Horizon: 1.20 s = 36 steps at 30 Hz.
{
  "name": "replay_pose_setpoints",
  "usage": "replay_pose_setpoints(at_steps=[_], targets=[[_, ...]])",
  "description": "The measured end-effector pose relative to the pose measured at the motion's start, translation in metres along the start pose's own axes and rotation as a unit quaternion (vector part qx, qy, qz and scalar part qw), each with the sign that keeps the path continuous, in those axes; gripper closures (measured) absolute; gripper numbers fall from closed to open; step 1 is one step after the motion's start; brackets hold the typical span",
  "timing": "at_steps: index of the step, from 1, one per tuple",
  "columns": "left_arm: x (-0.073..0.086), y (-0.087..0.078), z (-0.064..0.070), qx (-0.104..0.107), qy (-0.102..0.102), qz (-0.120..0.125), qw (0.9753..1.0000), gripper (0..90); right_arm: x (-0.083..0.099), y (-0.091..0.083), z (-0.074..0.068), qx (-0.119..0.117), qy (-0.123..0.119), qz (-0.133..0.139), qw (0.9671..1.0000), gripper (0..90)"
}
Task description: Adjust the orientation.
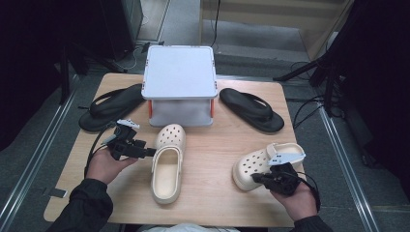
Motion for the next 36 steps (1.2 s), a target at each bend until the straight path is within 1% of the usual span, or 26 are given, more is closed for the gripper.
replay_pose_setpoints(at_steps=[10,12,14,15,17,22,23,24,26,28,30,32,35,36], targets=[[0.003,-0.001,0.0,0.002,-0.001,0.0,1.0,39.7,-0.019,0.017,-0.001,-0.012,-0.008,0.001,0.9999,90.0],[0.004,-0.002,0.0,0.002,0.001,-0.001,1.0,39.6,-0.023,0.02,-0.001,-0.011,-0.01,-0.002,0.9999,90.0],[0.005,-0.002,0.001,0.002,-0.002,0.0,1.0,39.6,-0.025,0.021,-0.001,-0.01,-0.012,-0.003,0.9999,90.0],[0.005,-0.002,0.001,0.002,-0.002,0.0,1.0,39.6,-0.028,0.024,-0.001,-0.01,-0.017,-0.008,0.9998,90.0],[0.006,-0.002,0.001,0.002,-0.003,-0.001,1.0,39.6,-0.03,0.027,-0.001,-0.014,-0.018,-0.01,0.9997,90.0],[0.007,-0.003,0.001,0.001,-0.003,-0.002,1.0,39.6,-0.035,0.028,0.002,-0.012,-0.018,-0.011,0.9997,90.0],[0.007,-0.003,0.001,-0.001,-0.003,-0.001,1.0,39.6,-0.035,0.027,0.002,-0.01,-0.018,-0.008,0.9998,90.0],[0.008,-0.004,0.001,0.0,-0.004,0.0,1.0,39.5,-0.035,0.024,0.001,-0.013,-0.018,-0.004,0.9997,90.0],[0.008,-0.004,0.001,0.002,-0.005,0.002,1.0,39.6,-0.035,0.015,0.001,-0.012,-0.017,0.009,0.9997,90.0],[0.007,-0.004,0.001,0.002,-0.005,0.002,1.0,39.5,-0.033,0.005,0.001,-0.003,-0.014,0.018,0.9997,89.5],[0.007,-0.004,0.001,0.001,-0.003,0.001,1.0,39.6,-0.03,-0.004,0.004,-0.002,-0.012,0.024,0.9996,88.8],[0.007,-0.004,0.002,0.003,-0.002,0.001,1.0,39.6,-0.027,-0.009,0.006,-0.001,-0.004,0.025,0.9997,87.8],[0.006,-0.003,0.002,0.003,-0.001,0.0,1.0,39.6,-0.024,-0.015,0.011,0.003,0.002,0.027,0.9996,79.9],[0.006,-0.003,0.002,0.002,-0.002,0.001,1.0,39.6,-0.024,-0.018,0.012,0.011,-0.001,0.032,0.9994,77.2]])
Point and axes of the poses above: each handheld gripper's, and its own axes: y roughly forward along the jaws, x roughly out of its underside, z roughly to its right, the point moved 4 cm from there along y, roughly forward along the jaws, and after that the axes turned 4 degrees about -x, right-handed, at the moved point
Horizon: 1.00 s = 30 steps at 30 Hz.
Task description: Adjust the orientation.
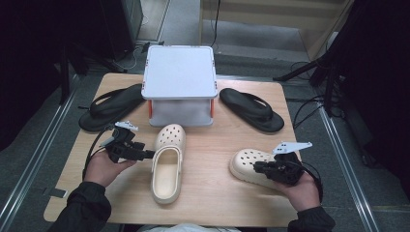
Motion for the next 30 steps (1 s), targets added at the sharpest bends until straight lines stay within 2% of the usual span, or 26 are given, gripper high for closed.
replay_pose_setpoints(at_steps=[2,7,8,9,14,19,24,28,30], targets=[[0.0,0.0,-0.001,0.0,0.001,-0.001,1.0,39.6,0.0,-0.008,0.002,0.001,0.001,0.008,1.0,75.3],[0.0,0.0,-0.001,0.002,0.001,-0.003,1.0,39.5,0.002,-0.026,0.012,0.022,0.009,0.015,0.9996,74.5],[0.0,0.0,-0.001,0.002,0.001,-0.003,1.0,39.5,0.002,-0.026,0.012,0.022,0.009,0.015,0.9996,74.5],[0.0,0.0,-0.001,0.001,0.002,-0.002,1.0,39.5,0.003,-0.035,0.016,0.018,0.018,0.024,0.9994,75.0],[0.0,0.0,-0.002,0.0,0.001,-0.002,1.0,39.5,0.007,-0.048,0.021,0.021,0.023,0.034,0.9989,75.2],[0.0,0.001,-0.002,0.0,0.0,-0.002,1.0,39.5,0.011,-0.061,0.023,0.028,0.025,0.045,0.9983,68.5],[0.0,0.001,-0.001,-0.001,0.004,-0.006,1.0,39.6,0.009,-0.057,0.019,0.027,0.011,0.039,0.9988,67.1],[0.0,0.0,-0.002,-0.001,0.002,-0.004,1.0,39.5,0.008,-0.057,0.017,0.03,0.01,0.034,0.9989,66.6],[0.0,0.0,-0.002,0.0,-0.001,-0.002,1.0,39.4,0.008,-0.062,0.017,0.04,0.014,0.04,0.9983,66.1]])
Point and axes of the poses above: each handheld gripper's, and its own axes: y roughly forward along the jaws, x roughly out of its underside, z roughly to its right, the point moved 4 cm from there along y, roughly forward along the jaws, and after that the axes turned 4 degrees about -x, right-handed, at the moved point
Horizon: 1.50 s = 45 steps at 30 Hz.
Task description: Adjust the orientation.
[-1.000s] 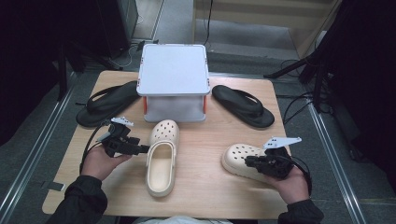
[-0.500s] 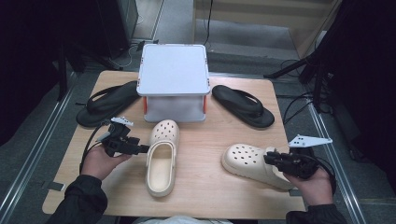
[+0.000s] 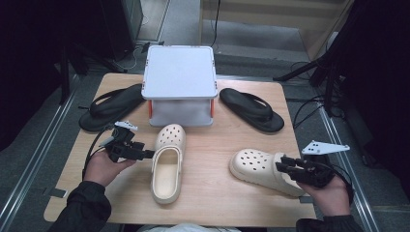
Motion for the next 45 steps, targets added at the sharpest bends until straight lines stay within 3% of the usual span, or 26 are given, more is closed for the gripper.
replay_pose_setpoints(at_steps=[3,7,13,16,23,28,30,37,45], targets=[[0.0,0.001,0.001,-0.001,0.002,-0.004,1.0,39.5,-0.002,-0.006,-0.003,-0.001,-0.001,0.01,0.9999,65.0],[0.001,0.0,0.0,0.0,0.004,-0.003,1.0,39.4,0.003,0.006,0.0,0.019,-0.012,-0.028,0.9993,62.9],[0.0,0.001,0.0,0.001,-0.001,-0.002,1.0,39.4,0.014,0.021,0.009,0.009,0.011,-0.052,0.9986,59.9],[0.0,0.001,0.001,0.001,0.001,-0.003,1.0,39.4,0.016,0.032,0.008,-0.005,0.017,-0.062,0.9979,60.3],[0.0,0.001,0.0,0.0,-0.002,-0.001,1.0,39.4,0.019,0.057,0.004,-0.025,0.003,-0.101,0.9946,67.1],[0.0,0.0,0.0,-0.001,-0.001,0.002,1.0,39.5,0.018,0.059,0.008,-0.078,0.035,-0.096,0.9917,75.7],[0.0,-0.001,0.0,-0.001,0.002,0.002,1.0,39.5,0.017,0.059,0.008,-0.084,0.038,-0.095,0.9912,76.3],[0.0,-0.002,0.001,-0.005,0.0,0.008,1.0,39.6,-0.002,0.065,-0.004,-0.09,0.028,-0.085,0.992,76.4],[0.002,-0.006,0.002,-0.006,0.0,0.011,0.9999,39.7,-0.035,0.093,-0.028,-0.12,0.007,-0.085,0.9891,76.2]])
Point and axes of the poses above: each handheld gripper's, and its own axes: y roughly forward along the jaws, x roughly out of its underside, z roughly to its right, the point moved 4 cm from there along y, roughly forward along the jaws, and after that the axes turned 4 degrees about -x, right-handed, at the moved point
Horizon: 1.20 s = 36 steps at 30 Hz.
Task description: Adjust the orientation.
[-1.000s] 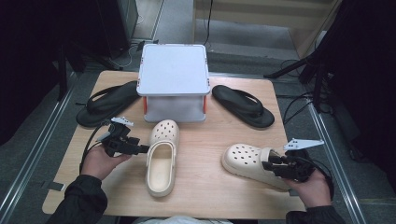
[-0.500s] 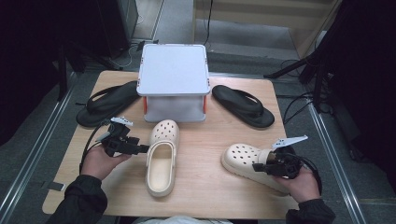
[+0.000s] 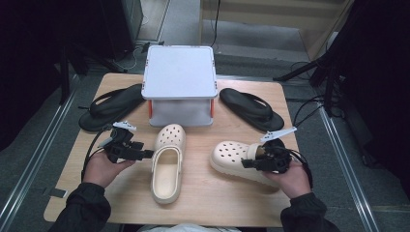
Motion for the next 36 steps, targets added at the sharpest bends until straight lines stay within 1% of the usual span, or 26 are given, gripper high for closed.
replay_pose_setpoints(at_steps=[2,4,7,9,11,14,15,16,18,21,23,26,30,31,32,34,36], targets=[[0.001,-0.001,0.0,-0.002,-0.001,0.003,1.0,39.8,-0.008,0.006,-0.003,-0.001,-0.003,-0.002,1.0,76.3],[0.002,-0.002,0.0,0.002,-0.003,0.001,1.0,40.8,-0.018,0.014,-0.006,0.004,-0.005,-0.003,1.0,76.3],[0.004,-0.004,0.0,0.003,-0.003,0.003,1.0,42.7,-0.031,0.023,-0.01,0.008,-0.004,0.004,1.0,76.2],[0.005,-0.005,0.001,0.003,-0.003,0.004,1.0,43.9,-0.038,0.028,-0.011,0.008,0.001,0.01,0.9999,76.3],[0.007,-0.006,0.001,0.005,-0.004,0.005,1.0,44.8,-0.046,0.032,-0.01,0.01,0.007,0.015,0.9998,76.3],[0.008,-0.007,0.002,0.01,-0.006,0.004,0.9999,48.2,-0.056,0.04,-0.009,0.022,0.008,0.01,0.9997,76.3],[0.009,-0.008,0.003,0.016,-0.008,0.002,0.9998,51.2,-0.058,0.043,-0.007,0.025,0.007,0.011,0.9996,76.3],[0.01,-0.009,0.004,0.016,-0.008,0.002,0.9998,53.0,-0.061,0.046,-0.006,0.03,0.011,0.01,0.9994,76.2],[0.011,-0.01,0.006,0.018,0.002,0.005,0.9998,56.3,-0.064,0.052,-0.003,0.031,0.019,0.012,0.9993,76.2],[0.012,-0.012,0.008,0.016,0.007,0.006,0.9998,58.9,-0.068,0.059,0.002,0.037,0.022,0.013,0.999,76.2],[0.013,-0.013,0.008,0.017,0.004,0.008,0.9998,60.0,-0.07,0.063,0.004,0.042,0.025,0.012,0.9987,76.2],[0.015,-0.014,0.008,0.02,0.0,0.008,0.9998,63.3,-0.072,0.07,0.008,0.04,0.029,0.009,0.9987,76.1],[0.015,-0.015,0.008,0.02,-0.002,0.007,0.9998,68.7,-0.073,0.079,0.008,0.041,0.034,0.004,0.9986,75.5],[0.015,-0.015,0.008,0.021,-0.001,0.007,0.9998,70.2,-0.073,0.082,0.008,0.043,0.032,0.003,0.9986,75.3],[0.015,-0.015,0.008,0.021,0.0,0.007,0.9998,71.8,-0.074,0.083,0.009,0.043,0.032,0.009,0.9985,74.9],[0.015,-0.016,0.008,0.023,-0.002,0.007,0.9997,75.2,-0.073,0.083,0.01,0.047,0.029,0.004,0.9985,72.8],[0.015,-0.016,0.007,0.024,0.0,0.004,0.9997,77.4,-0.072,0.08,0.009,0.055,0.023,0.011,0.9982,69.6]])
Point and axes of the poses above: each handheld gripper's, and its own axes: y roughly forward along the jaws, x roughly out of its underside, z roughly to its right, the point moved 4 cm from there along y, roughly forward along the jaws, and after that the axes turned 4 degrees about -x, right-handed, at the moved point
